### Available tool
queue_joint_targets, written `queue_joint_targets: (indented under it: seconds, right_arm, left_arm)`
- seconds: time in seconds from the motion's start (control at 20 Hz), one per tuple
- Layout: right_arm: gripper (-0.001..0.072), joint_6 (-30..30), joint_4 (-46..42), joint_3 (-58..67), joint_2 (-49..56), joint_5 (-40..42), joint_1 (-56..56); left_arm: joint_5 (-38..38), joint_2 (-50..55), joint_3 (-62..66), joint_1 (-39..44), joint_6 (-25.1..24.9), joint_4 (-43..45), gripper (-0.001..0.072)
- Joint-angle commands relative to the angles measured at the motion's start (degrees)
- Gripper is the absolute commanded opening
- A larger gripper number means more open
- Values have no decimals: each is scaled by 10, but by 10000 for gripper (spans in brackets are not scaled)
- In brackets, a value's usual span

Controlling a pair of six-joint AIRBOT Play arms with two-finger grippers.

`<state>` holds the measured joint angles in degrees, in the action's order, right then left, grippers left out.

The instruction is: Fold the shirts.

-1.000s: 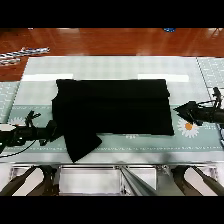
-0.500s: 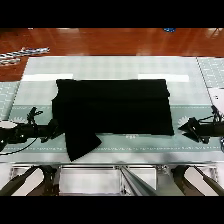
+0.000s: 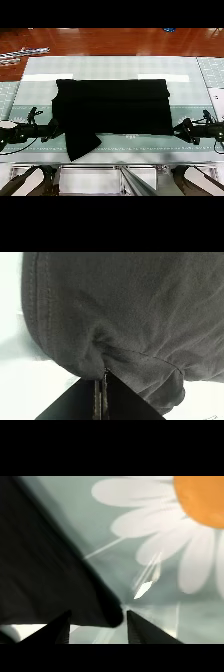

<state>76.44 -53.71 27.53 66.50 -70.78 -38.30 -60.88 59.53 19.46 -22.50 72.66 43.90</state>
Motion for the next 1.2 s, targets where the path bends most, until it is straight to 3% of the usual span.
queue_joint_targets:
  seconds: [0.0, 0.2, 0.25, 0.3, 0.35, 0.75, 1.15]
  right_arm:
    - [409, -31, 45, -1, 41, 16, 0]
    - [409, -38, 68, 1, 62, 53, 70]
    - [355, -38, 68, 7, 64, 65, 97]
    - [172, -40, 69, 18, 64, 65, 116]
    - [33, -54, 73, 33, 64, 55, 125]
    - [30, -56, 65, 175, 66, 10, 129]
    - [30, -56, 123, 358, 198, 57, 176]
  left_arm:
    - [0, 0, 0, 0, 0, 0, 19]
    - [3, 0, 0, 0, 0, 0, 19]
    - [2, 0, 0, 0, 0, 0, 19]
    - [1, 0, 1, 0, 0, 0, 19]
    - [-3, 0, 4, 0, 0, 0, 19]
    - [-35, 13, 188, 1, 0, -7, 19]
    - [-37, 255, 450, 80, 56, -7, 19]
